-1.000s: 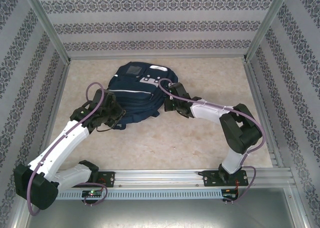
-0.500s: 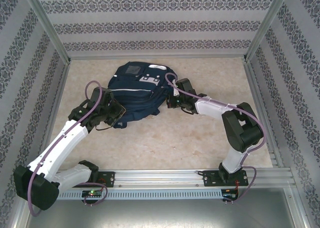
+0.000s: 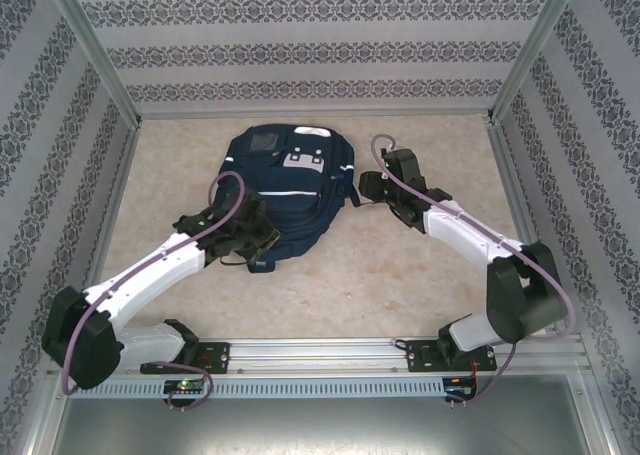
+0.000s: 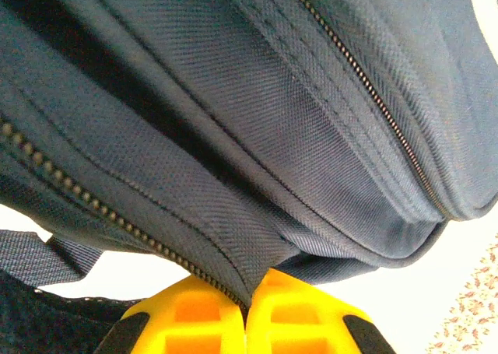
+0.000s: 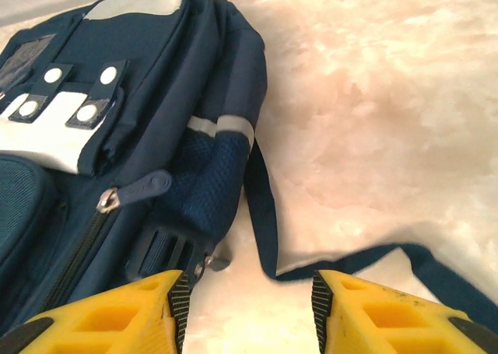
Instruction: Pack books, pencil case, and school supplies into a backpack
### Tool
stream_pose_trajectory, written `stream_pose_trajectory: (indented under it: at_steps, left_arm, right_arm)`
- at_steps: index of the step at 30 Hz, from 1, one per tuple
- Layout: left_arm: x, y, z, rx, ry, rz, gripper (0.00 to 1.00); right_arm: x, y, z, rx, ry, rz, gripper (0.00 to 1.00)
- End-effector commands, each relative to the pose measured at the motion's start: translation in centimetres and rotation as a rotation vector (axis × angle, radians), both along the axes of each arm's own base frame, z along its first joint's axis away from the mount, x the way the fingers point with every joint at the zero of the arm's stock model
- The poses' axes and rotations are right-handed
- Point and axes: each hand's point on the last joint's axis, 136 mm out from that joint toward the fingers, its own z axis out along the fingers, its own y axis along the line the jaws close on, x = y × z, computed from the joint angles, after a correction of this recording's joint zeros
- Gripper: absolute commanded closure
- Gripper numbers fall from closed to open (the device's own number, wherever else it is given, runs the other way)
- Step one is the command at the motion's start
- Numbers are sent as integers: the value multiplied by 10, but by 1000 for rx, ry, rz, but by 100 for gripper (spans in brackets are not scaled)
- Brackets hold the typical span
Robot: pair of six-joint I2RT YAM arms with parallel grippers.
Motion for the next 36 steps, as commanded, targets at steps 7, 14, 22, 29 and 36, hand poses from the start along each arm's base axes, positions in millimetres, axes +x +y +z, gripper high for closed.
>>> stream_pose_trajectory:
  at_steps: [7,14,22,29,36]
  left_arm:
    - [29,-81,34,-125,-116,-86,100]
    - [25,-83,30,-31,-95,-152,80]
    - [18,-32,65,260,-202,-239,0]
    - [26,35,98,597,-296,-283,0]
    - [57,139,106,955,-371,-104,0]
  right_arm:
    - [-28,-31,-7,-37,25,-88,49]
    - [-38,-39,-6,-30,29,-117,42]
    - [-46,-50,4,-2,6,-148,22]
    - [-51,-67,17,-38,-45,-190,2]
    - [-46,-93,19,-148,-140,-243,2]
